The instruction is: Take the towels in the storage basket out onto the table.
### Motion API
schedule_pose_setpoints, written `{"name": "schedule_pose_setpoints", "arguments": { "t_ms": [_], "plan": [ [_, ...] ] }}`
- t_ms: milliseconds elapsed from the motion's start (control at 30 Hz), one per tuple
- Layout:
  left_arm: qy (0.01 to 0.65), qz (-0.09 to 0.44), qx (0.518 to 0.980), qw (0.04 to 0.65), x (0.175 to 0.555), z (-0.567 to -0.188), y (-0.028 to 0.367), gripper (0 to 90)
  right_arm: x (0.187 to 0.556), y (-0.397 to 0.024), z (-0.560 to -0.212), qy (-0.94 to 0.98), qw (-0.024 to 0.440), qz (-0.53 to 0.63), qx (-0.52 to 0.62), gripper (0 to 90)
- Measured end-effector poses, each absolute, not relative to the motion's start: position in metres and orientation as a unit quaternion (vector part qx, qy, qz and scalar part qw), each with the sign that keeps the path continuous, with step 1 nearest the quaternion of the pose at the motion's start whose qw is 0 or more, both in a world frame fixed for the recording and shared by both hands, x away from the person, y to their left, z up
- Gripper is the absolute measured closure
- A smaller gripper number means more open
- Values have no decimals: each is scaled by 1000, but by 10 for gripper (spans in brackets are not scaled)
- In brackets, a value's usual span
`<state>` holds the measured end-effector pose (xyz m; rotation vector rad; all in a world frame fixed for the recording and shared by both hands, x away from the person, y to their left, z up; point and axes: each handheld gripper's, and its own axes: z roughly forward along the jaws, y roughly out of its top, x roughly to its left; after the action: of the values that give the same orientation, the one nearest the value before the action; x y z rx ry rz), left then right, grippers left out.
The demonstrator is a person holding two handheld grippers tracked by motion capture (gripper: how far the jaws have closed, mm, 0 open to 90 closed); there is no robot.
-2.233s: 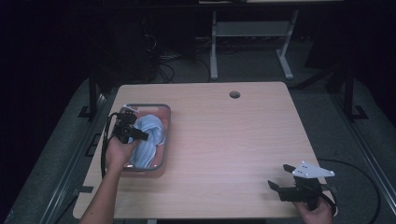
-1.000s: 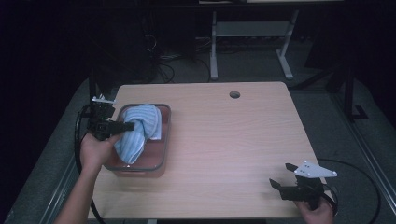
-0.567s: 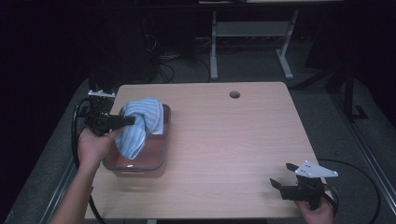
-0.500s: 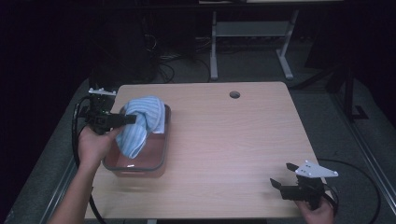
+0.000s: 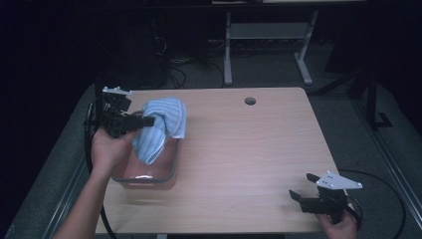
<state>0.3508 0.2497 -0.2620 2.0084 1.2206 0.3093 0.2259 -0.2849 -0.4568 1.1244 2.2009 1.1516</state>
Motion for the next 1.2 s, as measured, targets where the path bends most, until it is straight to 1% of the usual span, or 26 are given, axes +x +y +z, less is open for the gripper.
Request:
{"name": "schedule_pose_setpoints", "arguments": {
  "t_ms": [400,1200],
  "plan": [
    [452,107,797,385,355,-257,220,771,226,-286,-456,789,207,415,402,147],
    [418,79,814,395,371,-265,165,771,226,-287,-457,787,204,420,404,146]
  ]
}}
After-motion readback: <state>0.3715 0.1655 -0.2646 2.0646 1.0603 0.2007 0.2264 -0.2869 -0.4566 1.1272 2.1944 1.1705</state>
